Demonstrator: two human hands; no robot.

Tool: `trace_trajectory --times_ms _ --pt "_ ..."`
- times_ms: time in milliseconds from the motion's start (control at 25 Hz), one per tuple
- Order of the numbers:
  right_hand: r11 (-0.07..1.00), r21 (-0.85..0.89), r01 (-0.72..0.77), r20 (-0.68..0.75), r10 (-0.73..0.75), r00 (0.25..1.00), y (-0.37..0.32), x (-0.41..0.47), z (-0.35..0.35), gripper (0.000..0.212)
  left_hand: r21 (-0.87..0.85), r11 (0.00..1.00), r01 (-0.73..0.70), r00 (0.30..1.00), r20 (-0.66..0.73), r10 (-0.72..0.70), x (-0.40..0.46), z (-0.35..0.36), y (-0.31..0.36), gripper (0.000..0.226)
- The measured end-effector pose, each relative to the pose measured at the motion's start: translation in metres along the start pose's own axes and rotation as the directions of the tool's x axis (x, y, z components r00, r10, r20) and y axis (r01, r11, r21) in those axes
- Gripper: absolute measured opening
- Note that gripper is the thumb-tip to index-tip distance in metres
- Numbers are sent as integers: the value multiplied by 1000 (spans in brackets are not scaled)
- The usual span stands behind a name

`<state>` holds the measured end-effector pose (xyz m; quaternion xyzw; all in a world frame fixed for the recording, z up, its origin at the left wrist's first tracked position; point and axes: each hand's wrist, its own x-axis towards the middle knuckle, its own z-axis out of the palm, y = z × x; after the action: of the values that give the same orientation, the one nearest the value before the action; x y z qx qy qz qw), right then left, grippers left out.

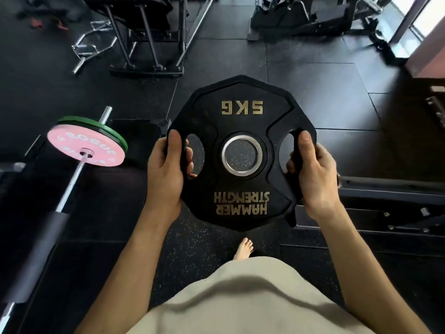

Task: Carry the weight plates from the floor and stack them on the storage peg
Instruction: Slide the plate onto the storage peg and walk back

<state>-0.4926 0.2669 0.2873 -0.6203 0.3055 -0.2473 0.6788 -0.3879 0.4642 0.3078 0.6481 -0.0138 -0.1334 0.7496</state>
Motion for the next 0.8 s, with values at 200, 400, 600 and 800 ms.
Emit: trace_trajectory --times_ms 200,400,600,800 --pt "1000 -4 -7 30 7 1000 -18 111 19 44 -13 1000 17 1000 -17 -17 101 47 6 29" --pt "1000 3 -3 -19 3 1000 -23 231 44 53 -18 1000 25 999 34 -25 229 95 10 32" --pt "1000 -11 6 -169 -8 986 -35 354 80 51 15 999 46 986 160 -48 374 148 20 34" --pt "1000 15 -2 -323 7 946 -57 458 108 40 66 996 58 959 273 -74 505 205 45 33"
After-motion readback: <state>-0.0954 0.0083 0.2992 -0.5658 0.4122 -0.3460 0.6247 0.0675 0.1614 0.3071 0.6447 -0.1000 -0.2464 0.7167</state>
